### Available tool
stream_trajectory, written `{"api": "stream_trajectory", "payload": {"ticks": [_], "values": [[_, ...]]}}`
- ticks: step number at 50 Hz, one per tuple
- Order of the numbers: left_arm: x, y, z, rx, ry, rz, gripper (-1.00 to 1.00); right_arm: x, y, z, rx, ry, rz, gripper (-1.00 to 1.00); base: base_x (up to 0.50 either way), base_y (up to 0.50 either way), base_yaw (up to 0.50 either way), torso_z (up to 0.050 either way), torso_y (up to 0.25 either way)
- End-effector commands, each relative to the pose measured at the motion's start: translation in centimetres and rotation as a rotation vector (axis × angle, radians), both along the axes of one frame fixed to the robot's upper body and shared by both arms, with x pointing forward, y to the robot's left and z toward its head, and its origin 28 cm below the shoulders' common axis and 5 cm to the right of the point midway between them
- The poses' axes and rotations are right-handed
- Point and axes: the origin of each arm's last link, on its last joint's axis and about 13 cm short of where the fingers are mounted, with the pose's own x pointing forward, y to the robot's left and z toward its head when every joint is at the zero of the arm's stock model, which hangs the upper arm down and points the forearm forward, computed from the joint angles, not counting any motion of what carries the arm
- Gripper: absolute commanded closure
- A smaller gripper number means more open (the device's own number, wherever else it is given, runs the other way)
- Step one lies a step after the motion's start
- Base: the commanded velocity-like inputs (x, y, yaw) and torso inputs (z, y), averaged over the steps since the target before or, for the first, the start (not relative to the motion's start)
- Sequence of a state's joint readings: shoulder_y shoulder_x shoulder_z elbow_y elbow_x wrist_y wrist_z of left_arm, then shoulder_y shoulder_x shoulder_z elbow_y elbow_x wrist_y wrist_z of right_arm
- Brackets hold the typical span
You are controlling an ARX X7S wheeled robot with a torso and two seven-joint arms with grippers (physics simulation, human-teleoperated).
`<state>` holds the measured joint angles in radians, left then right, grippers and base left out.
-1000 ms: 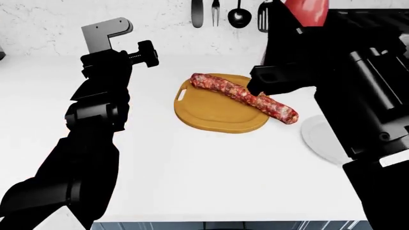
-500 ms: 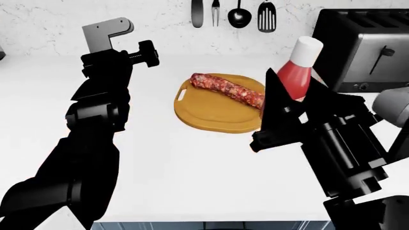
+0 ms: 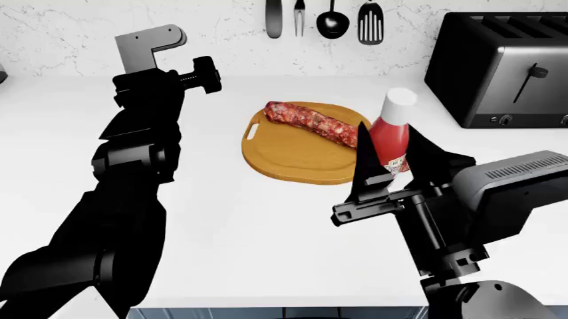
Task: Pick the salami from the plate and place it on the cutting board. Then pick the condiment bottle from the cabinet and place it next to the cutting board.
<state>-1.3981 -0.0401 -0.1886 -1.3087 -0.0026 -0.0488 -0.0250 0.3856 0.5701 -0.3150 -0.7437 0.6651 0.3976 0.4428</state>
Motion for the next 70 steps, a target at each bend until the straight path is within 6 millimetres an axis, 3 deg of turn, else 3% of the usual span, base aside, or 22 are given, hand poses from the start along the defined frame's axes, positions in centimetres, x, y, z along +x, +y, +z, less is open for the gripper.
{"api": "stream_trajectory", "payload": {"ticks": [1,16,35,54,70], "values": [[0.0,0.0,0.0,0.007,-0.002,-0.001,-1.00,1.3,0.1,-2.4,-0.017,-0.036,-0.021,1.00,0.00,0.00,0.00,0.000,0.000],[0.0,0.0,0.0,0.010,-0.005,0.001,-1.00,3.1,0.0,-4.7,0.012,0.022,-0.029,1.00,0.00,0.00,0.00,0.000,0.000],[0.0,-0.1,-0.1,0.017,-0.005,0.002,-1.00,5.4,-0.2,-5.6,0.022,0.049,-0.051,1.00,0.00,0.00,0.00,0.000,0.001],[0.0,-0.1,-0.1,0.022,-0.007,0.001,-1.00,8.1,-0.4,-8.1,0.040,0.104,-0.073,1.00,0.00,0.00,0.00,0.000,0.000],[0.0,-0.1,-0.1,0.024,-0.011,0.000,-1.00,8.4,-0.6,-10.7,0.052,0.160,-0.092,1.00,0.00,0.00,0.00,0.000,0.000]]}}
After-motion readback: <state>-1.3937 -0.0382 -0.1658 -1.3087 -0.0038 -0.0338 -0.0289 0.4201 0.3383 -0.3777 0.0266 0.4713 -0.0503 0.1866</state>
